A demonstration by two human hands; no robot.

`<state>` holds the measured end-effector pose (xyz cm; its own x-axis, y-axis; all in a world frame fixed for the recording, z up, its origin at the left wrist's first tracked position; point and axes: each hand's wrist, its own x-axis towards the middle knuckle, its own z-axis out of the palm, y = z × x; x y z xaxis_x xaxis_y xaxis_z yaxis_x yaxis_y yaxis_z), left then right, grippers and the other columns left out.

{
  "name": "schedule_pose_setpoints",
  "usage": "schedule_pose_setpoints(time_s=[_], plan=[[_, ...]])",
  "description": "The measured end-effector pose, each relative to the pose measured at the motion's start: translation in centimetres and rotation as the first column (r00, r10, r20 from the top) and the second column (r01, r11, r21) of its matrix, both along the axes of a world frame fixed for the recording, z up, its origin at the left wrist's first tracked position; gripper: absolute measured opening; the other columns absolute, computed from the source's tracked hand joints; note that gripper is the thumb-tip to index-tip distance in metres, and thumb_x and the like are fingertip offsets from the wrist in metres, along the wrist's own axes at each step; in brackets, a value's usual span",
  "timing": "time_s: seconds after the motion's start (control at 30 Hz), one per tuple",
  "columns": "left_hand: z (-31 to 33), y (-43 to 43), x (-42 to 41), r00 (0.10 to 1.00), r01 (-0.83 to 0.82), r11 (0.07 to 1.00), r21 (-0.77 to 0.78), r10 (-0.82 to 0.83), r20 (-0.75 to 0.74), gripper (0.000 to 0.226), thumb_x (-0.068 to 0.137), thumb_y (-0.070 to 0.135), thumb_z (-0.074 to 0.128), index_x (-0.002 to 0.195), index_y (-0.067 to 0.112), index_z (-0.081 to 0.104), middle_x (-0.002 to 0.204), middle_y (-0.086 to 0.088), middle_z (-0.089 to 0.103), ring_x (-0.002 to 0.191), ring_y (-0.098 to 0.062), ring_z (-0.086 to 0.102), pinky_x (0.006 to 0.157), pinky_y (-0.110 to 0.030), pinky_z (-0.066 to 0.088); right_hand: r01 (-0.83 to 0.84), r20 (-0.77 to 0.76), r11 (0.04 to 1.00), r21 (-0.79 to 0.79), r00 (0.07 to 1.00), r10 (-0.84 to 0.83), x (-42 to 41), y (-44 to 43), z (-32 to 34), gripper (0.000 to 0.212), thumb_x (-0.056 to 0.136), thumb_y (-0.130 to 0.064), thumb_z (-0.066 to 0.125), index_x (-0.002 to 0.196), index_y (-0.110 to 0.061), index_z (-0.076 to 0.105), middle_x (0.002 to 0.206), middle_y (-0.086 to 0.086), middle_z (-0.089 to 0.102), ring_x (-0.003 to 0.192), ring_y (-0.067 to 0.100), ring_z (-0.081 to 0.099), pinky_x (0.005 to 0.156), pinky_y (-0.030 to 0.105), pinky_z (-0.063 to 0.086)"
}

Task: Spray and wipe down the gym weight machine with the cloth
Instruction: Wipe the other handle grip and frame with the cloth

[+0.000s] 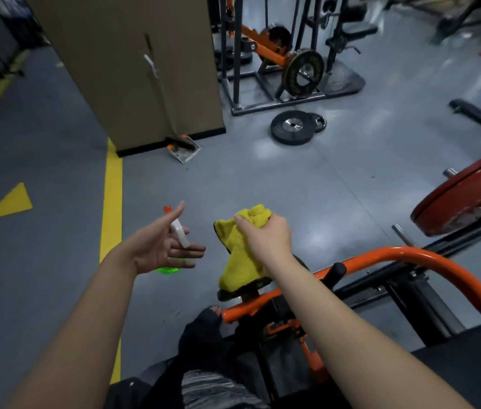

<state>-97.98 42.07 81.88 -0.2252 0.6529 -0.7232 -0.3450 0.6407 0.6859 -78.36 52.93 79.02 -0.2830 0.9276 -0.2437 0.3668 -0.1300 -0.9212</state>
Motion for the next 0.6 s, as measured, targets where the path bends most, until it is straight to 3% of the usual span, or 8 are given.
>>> schedule_pose_setpoints(time_s=[0.13, 0.2, 0.3, 0.33, 0.4, 0.47, 0.5, 0.6], plan=[[-2.3, 3.2, -3.1, 0.998, 0.046, 0.997, -0.066, -0.042, 0.052, 0.104, 0.077, 0.077, 0.059, 0.151, 0.012, 0.029, 0.117, -0.031, 0.069, 0.112, -0.042, 0.069, 0.102, -0.063, 0.050, 0.121, -0.101, 0.989, -0.091, 0.986, -0.130, -2.7, 1.9, -1.4, 0.035, 0.076, -0.051, 0.081, 0.086, -0.018, 0.073, 0.089, -0.002, 0.075, 0.092, 0.023, 0.071, 0.088, 0.046, 0.058], [-4.2, 5.4, -4.3, 0.993, 0.054, 0.996, -0.076, -0.046, 0.109, 0.110, 0.074, 0.079, 0.060, 0.155, 0.012, 0.027, 0.119, -0.034, 0.067, 0.112, -0.043, 0.069, 0.097, -0.066, 0.051, 0.120, -0.113, 0.992, -0.039, 0.986, -0.123, -4.1, 3.2, -1.7, 0.032, 0.078, -0.045, 0.085, 0.090, -0.018, 0.072, 0.089, -0.005, 0.074, 0.091, 0.018, 0.071, 0.086, 0.037, 0.057], [-7.6, 10.1, -7.1, 0.972, 0.082, 0.994, -0.073, -0.064, 0.225, 0.112, 0.072, 0.083, 0.058, 0.156, 0.016, 0.026, 0.118, -0.032, 0.067, 0.115, -0.045, 0.067, 0.090, -0.068, 0.053, 0.152, -0.126, 0.988, 0.032, 0.981, -0.147, -8.2, 5.6, -2.4, 0.028, 0.079, -0.036, 0.087, 0.088, -0.025, 0.063, 0.085, -0.015, 0.067, 0.080, 0.001, 0.064, 0.070, 0.012, 0.047], [-8.7, 11.7, -8.3, 0.964, 0.104, 0.991, -0.086, -0.079, 0.254, 0.112, 0.072, 0.086, 0.057, 0.155, 0.017, 0.029, 0.118, -0.029, 0.066, 0.117, -0.045, 0.066, 0.090, -0.070, 0.052, 0.170, -0.106, 0.984, 0.053, 0.981, -0.164, -10.1, 6.3, -2.9, 0.030, 0.079, -0.037, 0.087, 0.087, -0.028, 0.059, 0.085, -0.015, 0.066, 0.080, 0.001, 0.063, 0.069, 0.011, 0.046], [-10.4, 14.9, -10.9, 0.925, 0.188, 0.980, -0.071, -0.152, 0.348, 0.112, 0.072, 0.090, 0.057, 0.153, 0.013, 0.041, 0.123, -0.023, 0.061, 0.121, -0.047, 0.062, 0.095, -0.075, 0.046, 0.189, -0.044, 0.979, 0.072, 0.981, -0.186, -14.6, 7.9, -4.5, 0.031, 0.079, -0.041, 0.085, 0.088, -0.032, 0.057, 0.093, -0.011, 0.067, 0.088, 0.010, 0.065, 0.079, 0.025, 0.051], [-11.1, 17.4, -13.4, 0.889, 0.174, 0.984, -0.041, -0.139, 0.437, 0.095, 0.077, 0.087, 0.055, 0.133, 0.011, 0.065, 0.122, -0.013, 0.065, 0.119, -0.041, 0.064, 0.096, -0.071, 0.047, 0.114, 0.071, 0.992, 0.055, 0.990, -0.118, -19.5, 8.8, -6.5, 0.031, 0.078, -0.046, 0.079, 0.099, -0.030, 0.062, 0.103, -0.009, 0.068, 0.097, 0.013, 0.065, 0.086, 0.034, 0.054], [-11.5, 18.7, -15.2, 0.885, 0.137, 0.990, -0.036, -0.106, 0.454, 0.080, 0.081, 0.083, 0.055, 0.114, 0.013, 0.075, 0.114, -0.010, 0.070, 0.111, -0.035, 0.068, 0.092, -0.062, 0.054, 0.046, 0.115, 0.998, 0.044, 0.992, -0.051, -22.3, 9.4, -7.6, 0.036, 0.078, -0.049, 0.073, 0.107, -0.029, 0.065, 0.109, -0.009, 0.068, 0.102, 0.011, 0.065, 0.090, 0.035, 0.053], [-12.9, 20.9, -18.6, 0.879, 0.012, 0.995, -0.101, 0.038, 0.475, 0.047, 0.093, 0.061, 0.059, 0.078, 0.018, 0.071, 0.087, -0.008, 0.072, 0.086, -0.023, 0.072, 0.078, -0.035, 0.061, -0.190, 0.059, 0.976, -0.104, 0.979, 0.197, -26.7, 10.1, -9.5, 0.060, 0.071, -0.045, 0.055, 0.130, -0.041, 0.064, 0.130, -0.014, 0.065, 0.122, 0.003, 0.058, 0.106, 0.028, 0.047]])
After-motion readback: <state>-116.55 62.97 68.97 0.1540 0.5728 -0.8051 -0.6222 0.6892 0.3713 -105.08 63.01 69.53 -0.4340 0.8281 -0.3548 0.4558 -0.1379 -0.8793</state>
